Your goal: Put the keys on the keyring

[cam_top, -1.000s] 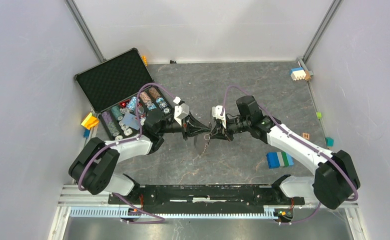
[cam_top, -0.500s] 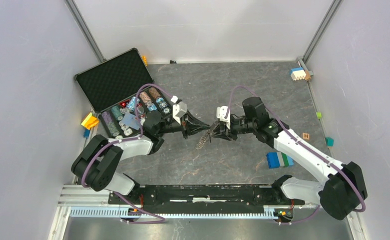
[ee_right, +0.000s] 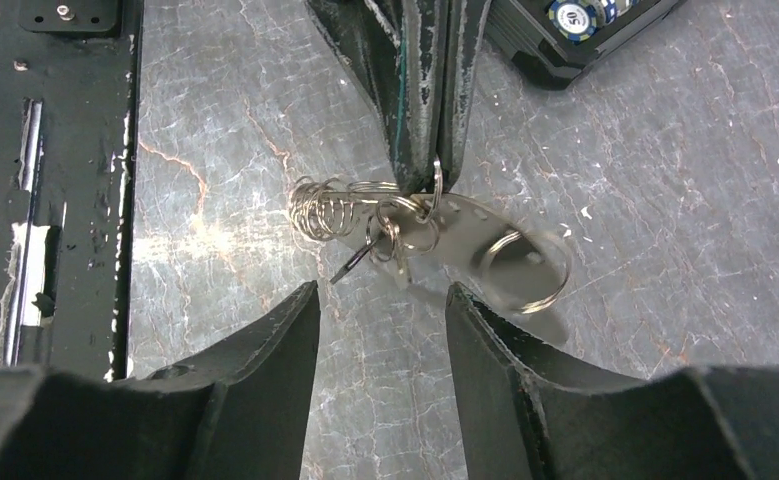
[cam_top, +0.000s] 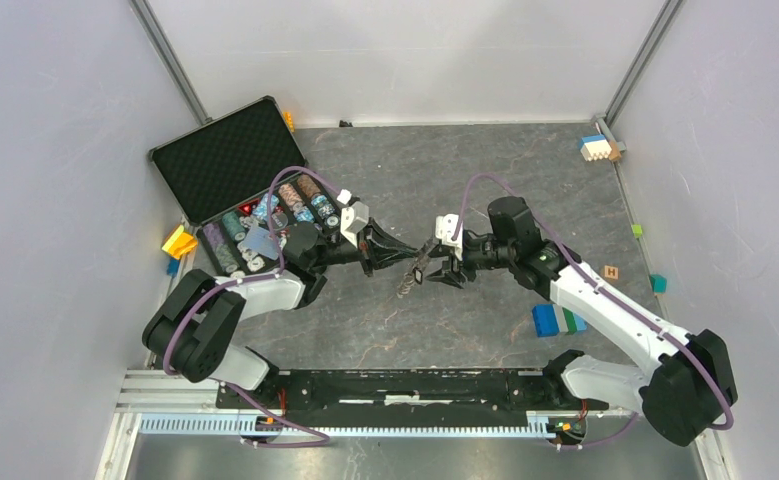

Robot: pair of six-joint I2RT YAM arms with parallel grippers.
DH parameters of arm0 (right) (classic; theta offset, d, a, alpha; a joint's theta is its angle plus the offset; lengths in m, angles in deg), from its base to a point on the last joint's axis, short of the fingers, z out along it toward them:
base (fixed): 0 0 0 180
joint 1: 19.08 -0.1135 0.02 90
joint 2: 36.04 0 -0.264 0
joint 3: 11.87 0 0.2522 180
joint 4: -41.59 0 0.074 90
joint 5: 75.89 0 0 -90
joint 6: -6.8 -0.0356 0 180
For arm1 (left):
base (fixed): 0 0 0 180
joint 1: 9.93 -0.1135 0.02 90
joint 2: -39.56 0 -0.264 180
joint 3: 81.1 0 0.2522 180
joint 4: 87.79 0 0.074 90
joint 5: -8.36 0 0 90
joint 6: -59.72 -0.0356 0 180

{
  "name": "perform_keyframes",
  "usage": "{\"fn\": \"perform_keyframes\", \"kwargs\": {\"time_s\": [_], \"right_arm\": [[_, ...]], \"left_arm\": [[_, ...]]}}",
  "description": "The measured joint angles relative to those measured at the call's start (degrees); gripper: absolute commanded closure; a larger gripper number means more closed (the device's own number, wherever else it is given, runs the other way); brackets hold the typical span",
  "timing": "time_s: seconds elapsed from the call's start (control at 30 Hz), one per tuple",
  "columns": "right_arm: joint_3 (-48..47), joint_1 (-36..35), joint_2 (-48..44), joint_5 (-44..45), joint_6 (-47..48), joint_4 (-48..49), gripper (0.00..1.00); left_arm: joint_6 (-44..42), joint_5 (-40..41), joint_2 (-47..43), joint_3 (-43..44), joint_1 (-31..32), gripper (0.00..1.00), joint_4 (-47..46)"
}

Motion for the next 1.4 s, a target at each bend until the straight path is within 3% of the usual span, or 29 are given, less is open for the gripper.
{"fn": "perform_keyframes", "kwargs": {"time_s": [0.33, 0.97, 1.3, 1.4], "right_arm": [[2.34, 0.04, 0.85, -1.66, -3.74, 5.81, 0.45], [5.40, 0.04, 2.36, -3.82, -10.71, 15.78, 0.55], [5.64, 0.04, 3.08, -4.52, -11.91, 17.03, 0.74], [5.64, 0.04, 3.08, -4.61, -11.98, 17.03, 0.87]], "left_arm": [[2.73, -0.17, 0.00, 0.00, 0.00, 0.98, -3.50], [5.55, -0.15, 0.79, 0.00, 0.00, 0.98, -5.51], [7.06, -0.15, 1.18, 0.00, 0.00, 0.98, -7.02], [7.28, -0.13, 1.70, 0.00, 0.00, 0.98, -7.80]]}}
